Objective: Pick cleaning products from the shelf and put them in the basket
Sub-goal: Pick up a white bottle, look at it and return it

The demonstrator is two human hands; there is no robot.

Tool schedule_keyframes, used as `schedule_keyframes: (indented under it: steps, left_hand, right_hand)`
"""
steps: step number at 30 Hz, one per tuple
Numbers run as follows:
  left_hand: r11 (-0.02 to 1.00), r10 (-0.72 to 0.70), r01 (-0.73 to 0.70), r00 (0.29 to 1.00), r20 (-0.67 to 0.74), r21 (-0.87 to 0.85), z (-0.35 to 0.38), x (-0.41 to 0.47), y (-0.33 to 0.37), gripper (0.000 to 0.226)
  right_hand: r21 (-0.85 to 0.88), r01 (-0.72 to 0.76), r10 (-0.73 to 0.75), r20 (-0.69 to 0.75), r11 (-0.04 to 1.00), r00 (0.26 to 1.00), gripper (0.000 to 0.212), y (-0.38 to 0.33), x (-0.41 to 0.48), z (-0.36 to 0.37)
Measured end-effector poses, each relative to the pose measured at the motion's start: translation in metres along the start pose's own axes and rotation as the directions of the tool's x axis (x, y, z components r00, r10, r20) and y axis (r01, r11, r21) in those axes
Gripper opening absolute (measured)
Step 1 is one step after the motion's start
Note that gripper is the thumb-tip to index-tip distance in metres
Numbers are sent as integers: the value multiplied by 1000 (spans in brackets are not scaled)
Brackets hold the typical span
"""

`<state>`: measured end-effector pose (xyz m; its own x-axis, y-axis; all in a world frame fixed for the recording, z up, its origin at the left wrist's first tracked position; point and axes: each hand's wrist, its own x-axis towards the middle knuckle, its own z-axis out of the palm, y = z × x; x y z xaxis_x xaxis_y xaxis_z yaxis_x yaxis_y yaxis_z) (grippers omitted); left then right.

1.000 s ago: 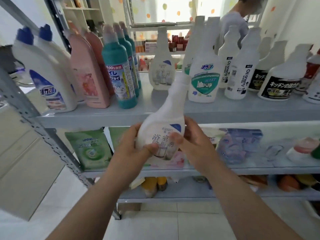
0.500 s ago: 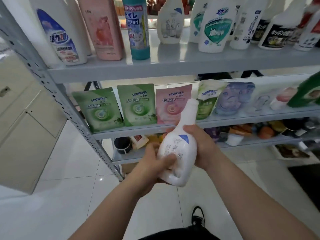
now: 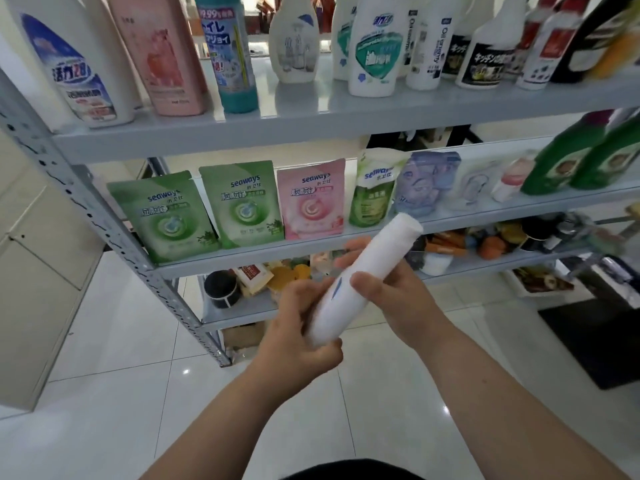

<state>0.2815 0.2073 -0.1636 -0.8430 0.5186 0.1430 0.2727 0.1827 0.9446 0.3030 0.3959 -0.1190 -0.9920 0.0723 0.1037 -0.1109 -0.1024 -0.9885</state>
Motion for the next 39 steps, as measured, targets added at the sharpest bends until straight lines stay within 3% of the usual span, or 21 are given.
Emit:
schedule_keyframes:
  steps: [2, 4, 6, 8, 11, 14, 16, 19, 22, 24, 26, 28, 31, 32, 35, 37, 39]
  left_hand:
    - [998, -62, 61, 996, -70, -8, 15, 2, 5, 45]
    - [972, -231, 220, 960, -159, -82, 38, 6, 15, 31]
    - [825, -534, 462, 827, -177, -326, 63, 11, 30, 26]
    - [617, -705, 590, 708, -33, -521, 85, 12, 41, 35]
    - [401, -714, 648, 664, 223, -648, 117, 7, 52, 29]
    - [203, -660, 698, 616, 431, -686, 142, 6, 66, 39]
    - [247, -640, 713, 628, 442, -656, 153, 8, 69, 55]
    - [396, -599, 666, 709, 373, -632, 164, 6, 69, 72]
    - [635, -581, 536, 806, 114, -557, 173, 3, 69, 64]
    - [730, -579, 480, 812, -69, -487, 180, 3, 66, 54]
    - [657, -641, 473, 760, -105, -587, 188, 0, 65, 47]
    - [498, -718, 479, 696, -34, -723, 197, -3, 63, 49]
    - [420, -693, 425, 720, 19, -802, 206, -4, 54, 52]
    - [432, -690, 428, 724, 15, -794, 204, -4, 53, 52]
    - [522, -662, 474, 749, 13, -709, 186, -1, 52, 56]
    - [633, -592, 489, 805, 32, -600, 173, 0, 53, 69]
    - [723, -552, 478, 834, 0, -499, 165, 1, 54, 80]
  right_hand:
    - [-33, -64, 60, -105, 997, 993, 36, -3, -2, -13]
    - [-52, -121, 114, -121, 991, 986, 34, -1, -7, -28]
    - [34, -182, 184, -85, 983, 979, 36, 4, -14, -46]
    - [235, -289, 312, -69, 928, 948, 44, 11, -22, -64]
    - [479, -424, 466, 36, 768, 884, 59, 21, -35, -84]
    - [530, -454, 497, 69, 716, 865, 65, 24, -42, -101]
    - [501, -480, 538, 34, 720, 842, 67, 19, -42, -111]
    - [320, -390, 439, -97, 863, 893, 65, 17, -41, -129]
    - [149, -280, 305, -187, 949, 934, 67, 17, -46, -145]
    - [98, -271, 286, -191, 957, 939, 64, 15, -50, -153]
    - [154, -290, 309, -120, 945, 943, 57, 14, -54, -158]
    - [186, -305, 318, -43, 934, 947, 47, 12, -61, -160]
    - [155, -291, 297, -16, 944, 955, 56, 10, -63, -157]
    - [146, -290, 295, -10, 946, 955, 54, 9, -60, -156]
    - [119, -295, 295, 20, 948, 955, 21, 6, -51, -150]
    - [106, -263, 260, 40, 959, 965, 21, 6, -48, -148]
    - [62, -232, 227, 75, 971, 971, 35, 6, -49, -148]
